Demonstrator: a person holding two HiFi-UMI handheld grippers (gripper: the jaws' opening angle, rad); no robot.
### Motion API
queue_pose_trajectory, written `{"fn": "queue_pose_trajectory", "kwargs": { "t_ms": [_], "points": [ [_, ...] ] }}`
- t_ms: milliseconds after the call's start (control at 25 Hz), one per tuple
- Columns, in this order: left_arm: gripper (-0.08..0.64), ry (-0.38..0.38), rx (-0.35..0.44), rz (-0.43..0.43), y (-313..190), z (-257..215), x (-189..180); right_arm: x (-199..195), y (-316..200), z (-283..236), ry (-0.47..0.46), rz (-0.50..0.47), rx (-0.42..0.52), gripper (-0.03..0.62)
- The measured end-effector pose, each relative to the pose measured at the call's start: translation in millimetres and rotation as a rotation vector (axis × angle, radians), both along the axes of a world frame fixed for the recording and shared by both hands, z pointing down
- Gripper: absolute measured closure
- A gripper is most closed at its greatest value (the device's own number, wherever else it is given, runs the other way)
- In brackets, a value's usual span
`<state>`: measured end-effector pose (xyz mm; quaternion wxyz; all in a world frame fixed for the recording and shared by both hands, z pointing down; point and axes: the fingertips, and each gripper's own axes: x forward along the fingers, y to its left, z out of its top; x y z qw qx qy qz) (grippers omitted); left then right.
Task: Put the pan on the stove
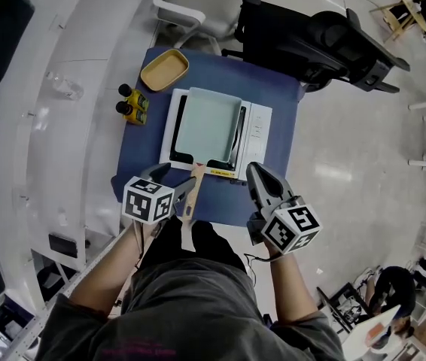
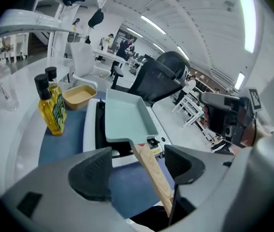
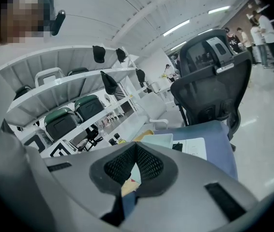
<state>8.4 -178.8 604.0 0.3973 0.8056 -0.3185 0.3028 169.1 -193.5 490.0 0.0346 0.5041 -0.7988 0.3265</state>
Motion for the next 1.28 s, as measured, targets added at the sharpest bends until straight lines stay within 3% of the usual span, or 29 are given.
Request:
{"fn": "queue_pose_trajectory", "kwargs": {
  "t_ms": [280,680,960,1280],
  "points": [
    [0.24,0.022,0.123,0.031,-24,-39,-15,-20,-5,-24,0.026,0.008,0.045,0.589],
    [0.352,0.073,0.323,0.086,-45,-100,-33,-42,-6,-49,0.064,0.043,0.082,0.589],
    [0.409,0.045,0.563,0.152,-55,-154,-47,-58,-2,-75,0.107,0.077,0.136,0.589],
    [0.45,0.055,0.7,0.189,-56,-194,-58,-71,5,-90,0.135,0.113,0.17,0.589]
  ]
}}
